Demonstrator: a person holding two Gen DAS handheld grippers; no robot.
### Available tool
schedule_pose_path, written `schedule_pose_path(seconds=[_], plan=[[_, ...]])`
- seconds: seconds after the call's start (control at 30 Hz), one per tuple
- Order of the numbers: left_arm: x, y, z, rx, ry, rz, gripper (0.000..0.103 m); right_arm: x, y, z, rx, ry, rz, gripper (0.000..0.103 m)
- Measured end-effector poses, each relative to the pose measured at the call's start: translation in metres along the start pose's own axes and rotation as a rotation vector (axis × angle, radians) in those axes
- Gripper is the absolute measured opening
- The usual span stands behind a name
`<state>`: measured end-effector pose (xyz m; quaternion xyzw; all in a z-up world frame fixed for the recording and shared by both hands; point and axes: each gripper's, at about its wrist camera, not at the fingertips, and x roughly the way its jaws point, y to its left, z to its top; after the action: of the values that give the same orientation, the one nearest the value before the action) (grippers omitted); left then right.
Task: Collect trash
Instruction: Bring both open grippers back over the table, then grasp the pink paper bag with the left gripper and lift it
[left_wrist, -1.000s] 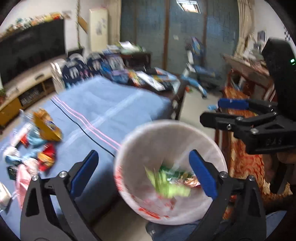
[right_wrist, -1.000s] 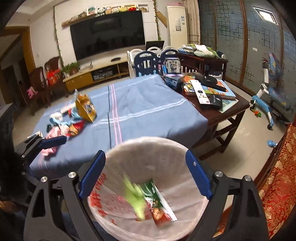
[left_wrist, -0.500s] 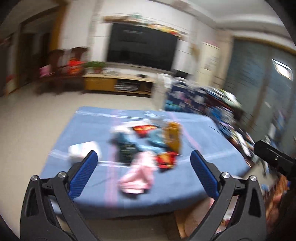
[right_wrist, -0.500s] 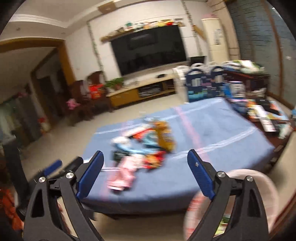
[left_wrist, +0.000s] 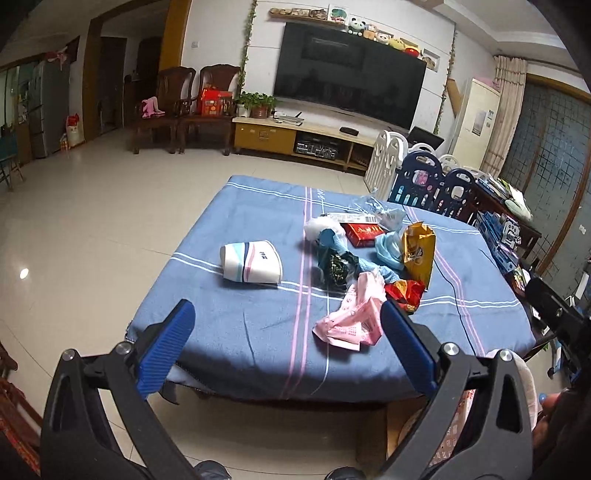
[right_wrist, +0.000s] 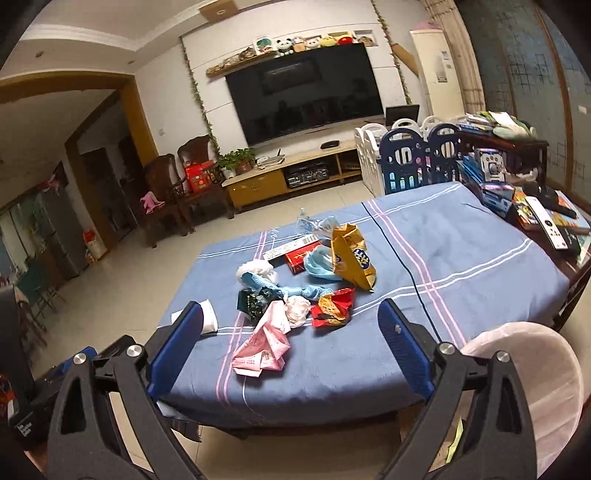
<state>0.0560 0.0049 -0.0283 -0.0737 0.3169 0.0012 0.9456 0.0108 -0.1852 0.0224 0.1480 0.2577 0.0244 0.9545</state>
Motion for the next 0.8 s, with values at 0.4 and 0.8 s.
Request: schedule_pose_path(seconds=[0.4, 0.8], plan=[[0.002, -0.010, -0.009, 0.054, 0.021, 0.004, 0.100, 0.005, 0.002, -0.003, -0.019, 0.018, 0.010, 0.093], [0.050, -0.060, -0.013, 0.250, 0.126, -0.055, 0.100, 0.008, -0.002, -0.003, 0.012, 0.022, 0.010, 0.093]])
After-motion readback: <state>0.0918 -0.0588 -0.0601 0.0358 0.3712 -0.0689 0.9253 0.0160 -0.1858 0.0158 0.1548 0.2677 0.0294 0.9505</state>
